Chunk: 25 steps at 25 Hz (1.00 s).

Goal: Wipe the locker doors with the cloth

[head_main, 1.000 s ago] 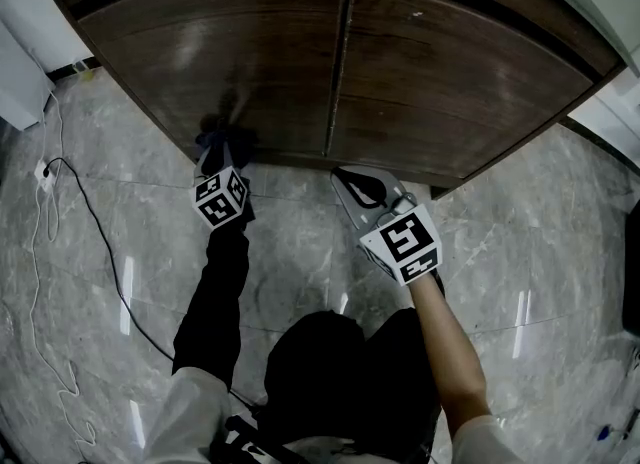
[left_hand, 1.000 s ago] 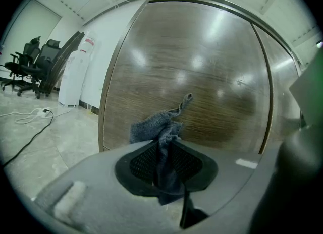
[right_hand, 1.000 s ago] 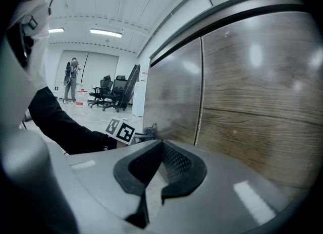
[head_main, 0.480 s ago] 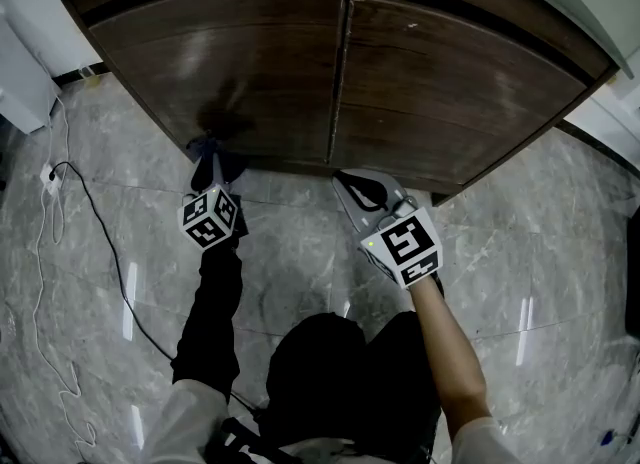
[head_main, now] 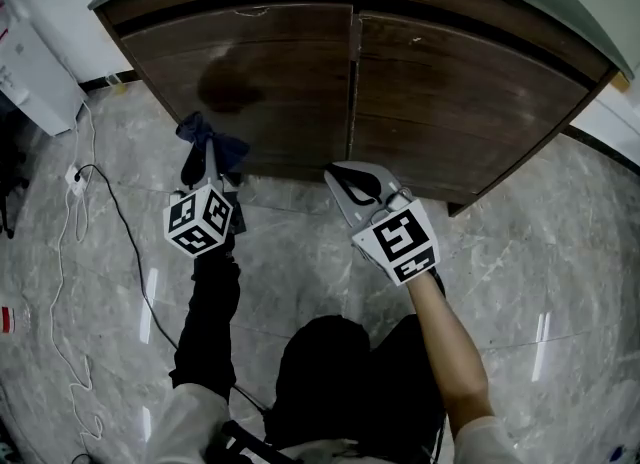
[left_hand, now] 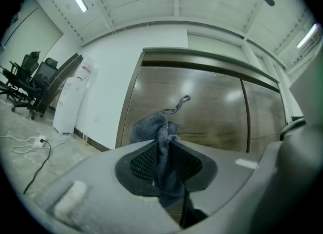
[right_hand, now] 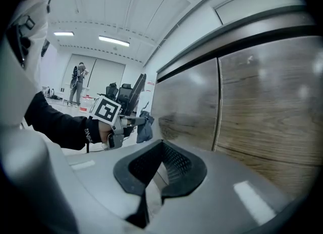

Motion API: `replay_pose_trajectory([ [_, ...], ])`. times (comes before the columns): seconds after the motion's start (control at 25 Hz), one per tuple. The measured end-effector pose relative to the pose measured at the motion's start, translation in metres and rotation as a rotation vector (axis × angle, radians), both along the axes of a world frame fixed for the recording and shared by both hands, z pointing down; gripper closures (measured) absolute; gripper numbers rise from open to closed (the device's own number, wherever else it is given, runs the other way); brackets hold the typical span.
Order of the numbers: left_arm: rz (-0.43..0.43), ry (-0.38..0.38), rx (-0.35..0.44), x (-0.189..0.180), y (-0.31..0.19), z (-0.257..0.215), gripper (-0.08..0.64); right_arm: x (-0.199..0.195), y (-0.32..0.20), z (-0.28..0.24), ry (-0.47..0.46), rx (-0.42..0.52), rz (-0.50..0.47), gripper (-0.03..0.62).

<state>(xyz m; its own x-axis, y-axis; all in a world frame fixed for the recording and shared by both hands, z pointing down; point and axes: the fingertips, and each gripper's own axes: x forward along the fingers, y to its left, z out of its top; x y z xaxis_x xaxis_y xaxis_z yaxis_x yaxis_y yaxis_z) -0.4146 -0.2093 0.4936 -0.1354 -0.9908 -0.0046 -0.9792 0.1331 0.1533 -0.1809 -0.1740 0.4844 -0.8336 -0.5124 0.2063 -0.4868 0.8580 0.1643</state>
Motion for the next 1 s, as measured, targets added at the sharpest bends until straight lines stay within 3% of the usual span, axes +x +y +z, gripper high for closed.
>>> replay_pose_trajectory([
  [0.68,-0.093,-0.187,0.193,-0.029,-0.02,-0.17,0.491,-0.001,0.005,-0.033,-0.058,0.049,-0.038,0.586],
  [1.0,-0.161,-0.283,0.19,-0.054,-0.044,-0.199,0.489,0.009,0.001,-0.026,-0.051,0.037,-0.017,0.586],
])
